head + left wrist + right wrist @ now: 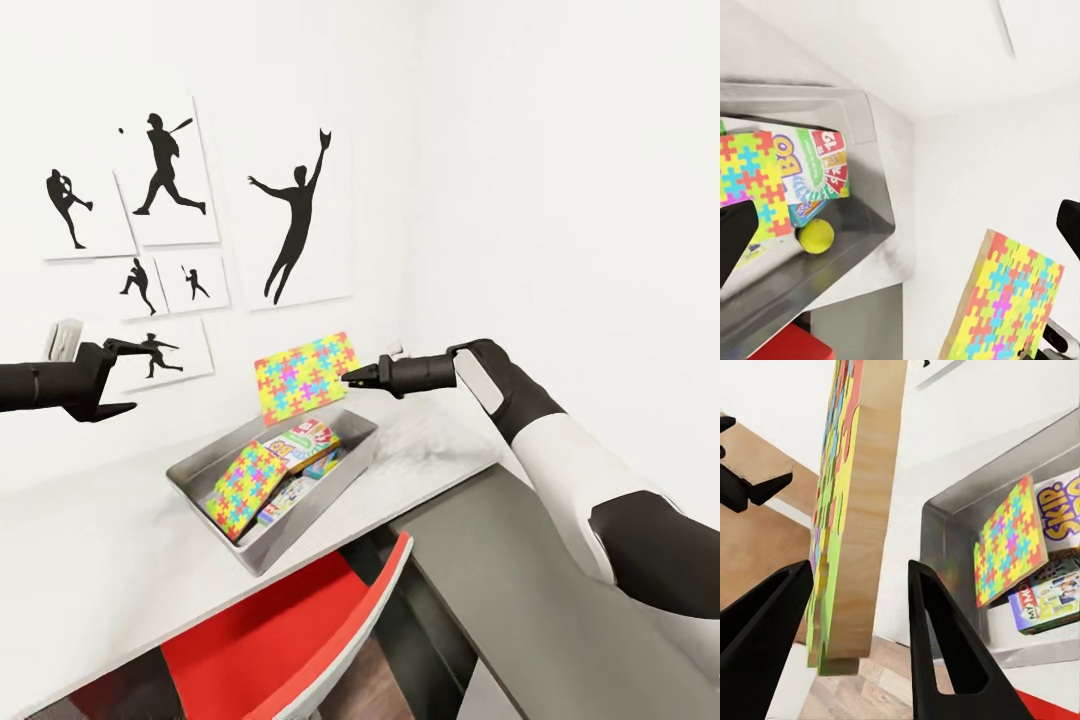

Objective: Put all the toys in the child's room - the three board games (two on the bed and one on the table), the two jigsaw puzzles on the table, and the tennis ball on the table - inside the toy box on the table in the child's room.

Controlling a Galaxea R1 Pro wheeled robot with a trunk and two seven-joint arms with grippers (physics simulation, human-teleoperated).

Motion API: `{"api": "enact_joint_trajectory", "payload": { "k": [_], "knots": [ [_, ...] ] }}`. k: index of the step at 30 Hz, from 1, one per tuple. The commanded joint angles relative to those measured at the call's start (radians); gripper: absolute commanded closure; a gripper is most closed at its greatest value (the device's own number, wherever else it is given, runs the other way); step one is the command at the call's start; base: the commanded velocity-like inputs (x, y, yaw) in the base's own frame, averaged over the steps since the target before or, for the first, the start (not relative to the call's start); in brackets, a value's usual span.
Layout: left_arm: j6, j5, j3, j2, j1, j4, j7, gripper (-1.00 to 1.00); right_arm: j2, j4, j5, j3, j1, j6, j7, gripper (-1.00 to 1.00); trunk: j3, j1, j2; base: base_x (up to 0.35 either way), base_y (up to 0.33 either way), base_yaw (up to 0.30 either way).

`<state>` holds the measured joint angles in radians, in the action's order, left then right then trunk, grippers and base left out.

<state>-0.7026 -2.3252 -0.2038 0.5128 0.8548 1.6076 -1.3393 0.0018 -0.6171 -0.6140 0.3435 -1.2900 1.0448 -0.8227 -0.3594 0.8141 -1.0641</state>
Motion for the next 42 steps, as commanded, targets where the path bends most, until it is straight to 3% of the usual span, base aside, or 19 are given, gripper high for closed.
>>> {"api": "enact_joint_trajectory", "payload": {
  "k": [1,15,21,24,29,33,38,41,42],
  "knots": [
    [-0.009,-0.006,-0.001,0.000,0.001,0.000,-0.008,-1.00,0.001,0.002,0.005,0.001,-0.003,0.002,-0.006,1.00,-0.001,0.000,-0.001,0.000,0.000,0.227],
    [-0.007,-0.005,-0.003,-0.006,-0.002,0.000,-0.006,-1.00,-0.002,0.008,0.004,0.004,-0.017,0.002,-0.007,1.00,-0.001,0.000,-0.001,0.000,0.000,0.285],
    [-0.006,-0.004,-0.004,-0.007,-0.002,-0.001,-0.006,-1.00,-0.005,0.008,0.005,0.036,-0.016,0.002,-0.007,1.00,-0.001,0.000,-0.001,0.000,0.000,0.256],
    [-0.005,-0.004,-0.005,-0.007,-0.003,-0.001,-0.006,-1.00,-0.013,0.008,0.005,0.044,-0.015,0.002,-0.007,1.00,-0.001,0.000,-0.001,0.007,0.000,0.089],
    [-0.005,-0.003,-0.005,-0.007,-0.003,-0.001,-0.006,-1.00,-0.048,0.008,0.012,0.068,-0.014,0.002,-0.007,1.00,-0.001,0.000,-0.001,0.084,0.000,0.024],
    [-0.005,-0.003,-0.005,-0.006,-0.003,-0.002,-0.006,-1.00,-0.065,0.008,0.024,0.138,-0.015,0.002,-0.007,1.00,-0.001,0.000,-0.001,0.108,0.000,0.005],
    [-0.006,-0.003,-0.005,-0.004,-0.003,-0.001,-0.006,-1.00,-0.070,0.009,0.027,0.198,-0.015,0.002,-0.008,1.00,-0.001,0.000,-0.001,0.113,0.000,0.002],
    [-0.006,-0.003,-0.005,-0.004,-0.005,-0.001,-0.006,-1.00,-0.071,0.020,0.029,0.266,-0.014,0.002,-0.008,1.00,-0.001,0.000,-0.001,0.145,0.000,0.001],
    [-0.006,-0.003,-0.005,-0.004,-0.006,-0.001,-0.006,-1.00,-0.071,0.033,0.029,0.308,-0.014,0.002,-0.008,1.00,-0.001,0.000,-0.001,0.202,0.000,0.000]
  ]
}}
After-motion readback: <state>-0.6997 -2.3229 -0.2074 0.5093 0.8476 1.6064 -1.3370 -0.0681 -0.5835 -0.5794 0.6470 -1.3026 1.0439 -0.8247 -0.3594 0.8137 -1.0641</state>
